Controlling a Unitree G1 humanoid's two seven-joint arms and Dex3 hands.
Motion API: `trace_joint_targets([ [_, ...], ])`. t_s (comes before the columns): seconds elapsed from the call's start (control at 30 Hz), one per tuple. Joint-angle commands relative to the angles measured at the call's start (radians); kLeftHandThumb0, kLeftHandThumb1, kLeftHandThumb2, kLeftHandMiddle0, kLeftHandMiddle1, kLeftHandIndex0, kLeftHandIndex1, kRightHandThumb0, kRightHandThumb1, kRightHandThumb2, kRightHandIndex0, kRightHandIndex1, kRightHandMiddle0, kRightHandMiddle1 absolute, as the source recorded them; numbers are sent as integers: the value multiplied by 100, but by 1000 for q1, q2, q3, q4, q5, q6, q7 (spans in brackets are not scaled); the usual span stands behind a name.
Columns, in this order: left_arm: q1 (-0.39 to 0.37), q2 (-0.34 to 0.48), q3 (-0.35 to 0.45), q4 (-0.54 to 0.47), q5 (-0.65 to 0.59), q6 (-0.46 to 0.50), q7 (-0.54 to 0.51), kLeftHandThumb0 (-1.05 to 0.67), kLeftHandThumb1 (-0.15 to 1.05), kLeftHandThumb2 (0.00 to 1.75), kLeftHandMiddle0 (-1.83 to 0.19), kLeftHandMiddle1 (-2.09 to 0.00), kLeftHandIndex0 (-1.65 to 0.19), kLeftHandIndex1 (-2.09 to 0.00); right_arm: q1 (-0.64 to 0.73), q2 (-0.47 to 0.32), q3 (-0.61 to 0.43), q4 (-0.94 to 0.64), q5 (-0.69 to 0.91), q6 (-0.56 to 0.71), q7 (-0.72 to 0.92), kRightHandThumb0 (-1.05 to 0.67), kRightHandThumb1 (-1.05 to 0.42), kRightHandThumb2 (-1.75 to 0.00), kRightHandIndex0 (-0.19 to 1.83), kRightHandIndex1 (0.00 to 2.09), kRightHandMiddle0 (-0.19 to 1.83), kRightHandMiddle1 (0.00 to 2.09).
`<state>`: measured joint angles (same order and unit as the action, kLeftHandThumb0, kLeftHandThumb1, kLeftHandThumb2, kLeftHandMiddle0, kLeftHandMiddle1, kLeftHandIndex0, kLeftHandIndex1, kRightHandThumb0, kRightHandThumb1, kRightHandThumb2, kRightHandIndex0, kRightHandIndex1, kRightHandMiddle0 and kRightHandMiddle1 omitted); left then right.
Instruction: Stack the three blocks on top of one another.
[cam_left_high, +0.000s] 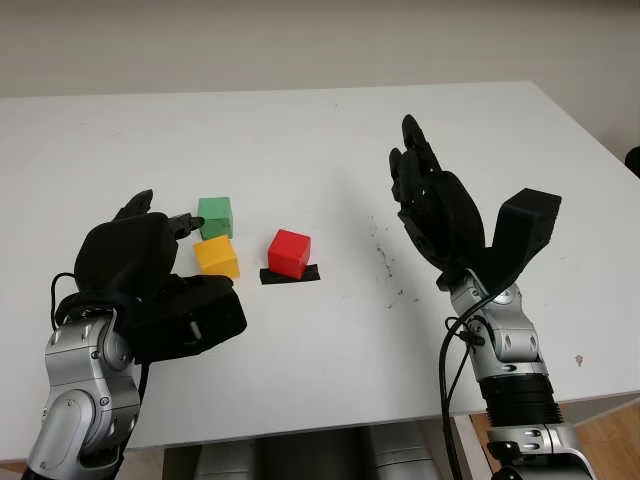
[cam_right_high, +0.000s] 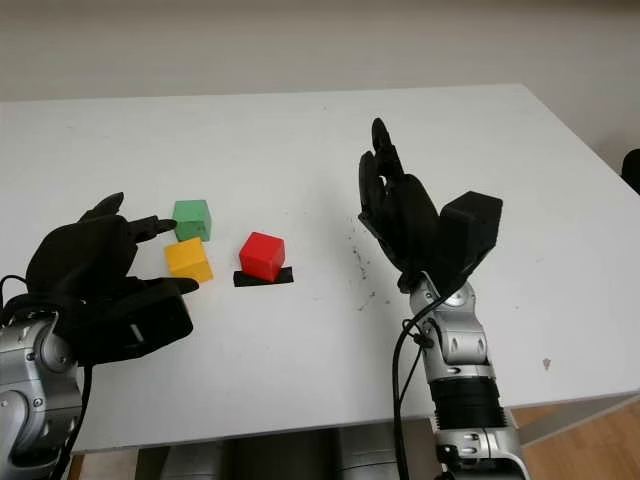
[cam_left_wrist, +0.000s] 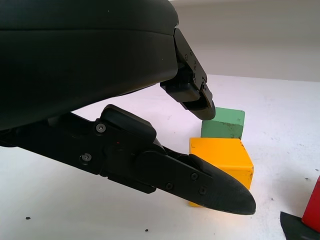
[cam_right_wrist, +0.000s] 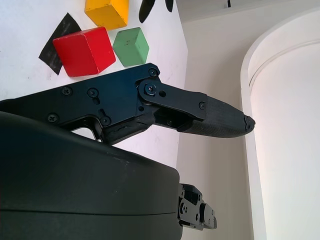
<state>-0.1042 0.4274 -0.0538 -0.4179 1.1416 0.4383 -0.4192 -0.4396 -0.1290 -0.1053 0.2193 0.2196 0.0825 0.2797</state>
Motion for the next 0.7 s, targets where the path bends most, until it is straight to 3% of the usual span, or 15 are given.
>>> trace_joint_targets([
  [0.0,-9,9,-9,12,15,-3,10,-90,100,5,-8,-5,-55,-16,-5,-8,-5,-22,-1,-14,-3,-75,-105,-69,-19,0,-19,0],
  [0.67,-31,7,-50,122,38,-14,95,-84,99,5,-9,-6,-57,-13,3,-9,-10,-35,-1,-9,8,-74,-105,-70,-19,0,-19,0],
])
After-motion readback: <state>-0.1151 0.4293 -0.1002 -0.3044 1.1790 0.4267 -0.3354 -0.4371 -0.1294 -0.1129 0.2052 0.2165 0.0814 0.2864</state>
